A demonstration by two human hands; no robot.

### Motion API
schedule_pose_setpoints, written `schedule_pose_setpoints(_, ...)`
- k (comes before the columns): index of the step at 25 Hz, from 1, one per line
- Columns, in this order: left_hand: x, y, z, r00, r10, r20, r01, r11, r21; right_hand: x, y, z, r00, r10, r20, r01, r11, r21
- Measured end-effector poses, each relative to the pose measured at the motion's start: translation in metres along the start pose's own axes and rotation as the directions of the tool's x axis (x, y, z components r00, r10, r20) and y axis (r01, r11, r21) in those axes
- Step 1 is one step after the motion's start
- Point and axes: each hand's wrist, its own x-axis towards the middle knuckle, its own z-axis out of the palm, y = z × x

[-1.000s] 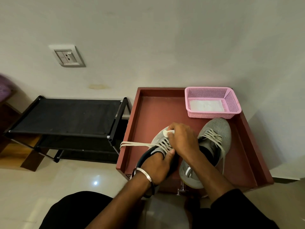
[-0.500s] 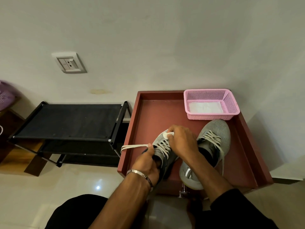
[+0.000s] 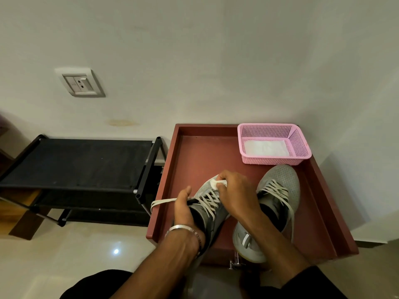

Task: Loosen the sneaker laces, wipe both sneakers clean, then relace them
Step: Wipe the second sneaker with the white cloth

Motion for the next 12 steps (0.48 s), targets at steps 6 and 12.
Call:
schedule_pose_setpoints(6,0.012,0.003,-0.028,0.997,-0.014,0.074,0.019,0.997,-0.071,0.01,0.005,-0.013,0.981,0.126,-0.148,-0.088,0.967,0.237)
schedule_pose_setpoints(12,0.021,0.017,-0.028,0.991,-0.041,0.131,0.049,0.997,-0.058,0.018,0.012,-0.017,0.971,0.217,-0.097,-0.17,0.92,0.354)
